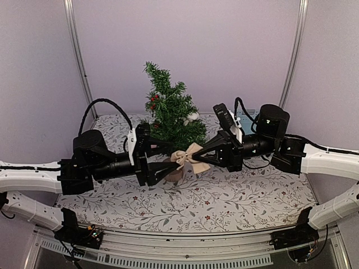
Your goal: Decorate the small christmas tree
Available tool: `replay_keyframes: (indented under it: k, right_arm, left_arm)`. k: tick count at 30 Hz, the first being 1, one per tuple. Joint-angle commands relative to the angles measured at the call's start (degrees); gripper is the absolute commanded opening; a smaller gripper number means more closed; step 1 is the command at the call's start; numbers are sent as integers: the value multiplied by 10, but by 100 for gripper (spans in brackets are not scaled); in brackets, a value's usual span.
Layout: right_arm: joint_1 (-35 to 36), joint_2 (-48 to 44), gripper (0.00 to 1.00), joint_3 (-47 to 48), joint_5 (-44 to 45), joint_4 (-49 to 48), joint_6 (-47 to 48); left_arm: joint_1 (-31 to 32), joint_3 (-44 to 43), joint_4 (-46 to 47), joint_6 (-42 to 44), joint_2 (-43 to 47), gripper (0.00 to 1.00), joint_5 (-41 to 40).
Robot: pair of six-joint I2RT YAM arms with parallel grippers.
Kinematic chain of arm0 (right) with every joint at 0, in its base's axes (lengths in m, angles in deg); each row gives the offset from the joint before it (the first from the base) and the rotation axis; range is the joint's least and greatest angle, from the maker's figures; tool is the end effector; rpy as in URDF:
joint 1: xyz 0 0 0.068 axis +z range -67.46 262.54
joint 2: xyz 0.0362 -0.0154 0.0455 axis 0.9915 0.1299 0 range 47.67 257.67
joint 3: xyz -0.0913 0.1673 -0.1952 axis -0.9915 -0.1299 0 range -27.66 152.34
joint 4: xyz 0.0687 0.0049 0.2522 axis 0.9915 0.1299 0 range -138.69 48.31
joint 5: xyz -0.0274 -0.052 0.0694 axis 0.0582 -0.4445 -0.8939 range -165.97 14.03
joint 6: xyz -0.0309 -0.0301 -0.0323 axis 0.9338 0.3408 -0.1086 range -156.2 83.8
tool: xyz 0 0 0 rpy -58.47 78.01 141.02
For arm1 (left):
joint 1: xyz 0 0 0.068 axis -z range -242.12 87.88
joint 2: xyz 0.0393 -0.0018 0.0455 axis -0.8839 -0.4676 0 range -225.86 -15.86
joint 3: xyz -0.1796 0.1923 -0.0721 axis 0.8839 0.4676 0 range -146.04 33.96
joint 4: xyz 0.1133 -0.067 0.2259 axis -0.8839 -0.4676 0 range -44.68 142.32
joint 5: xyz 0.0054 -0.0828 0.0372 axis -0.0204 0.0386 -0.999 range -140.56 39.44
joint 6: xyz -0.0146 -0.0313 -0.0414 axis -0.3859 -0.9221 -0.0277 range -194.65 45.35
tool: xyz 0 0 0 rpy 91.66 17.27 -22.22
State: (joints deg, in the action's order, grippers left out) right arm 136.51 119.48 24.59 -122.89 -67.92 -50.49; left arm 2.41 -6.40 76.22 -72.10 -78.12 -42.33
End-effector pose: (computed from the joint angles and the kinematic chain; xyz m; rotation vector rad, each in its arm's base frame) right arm 0.1477 0.2472 0.3382 -1.2398 1.3212 1.5254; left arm 0.1054 -0.2334 0.3153 0.9916 1.2781 -0.9596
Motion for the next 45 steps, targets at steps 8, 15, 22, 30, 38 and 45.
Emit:
replay_keyframes:
  k: [8, 15, 22, 30, 38, 45]
  right_arm:
    - [2, -25, 0, 3, 17, -3, -9]
    - [-14, -24, 0, -7, 59, -10, -63]
    - [-16, -26, 0, -35, 44, -31, -89]
    - [-82, -73, 0, -45, 26, 101, -44]
    - [-156, -57, 0, 52, 4, 248, 47]
    - [-150, 51, 0, 120, -67, 190, 29]
  left_arm:
    - [-7, 5, -70, 36, 45, 74, -73]
    - [5, 23, -85, 84, 87, 63, -44]
    - [24, 19, -69, 77, 79, 68, -69]
    - [4, 52, -48, 31, 119, 66, -101]
    - [-60, 80, -31, -22, 148, 65, -101]
    - [-74, 78, -19, -24, 131, 65, -89]
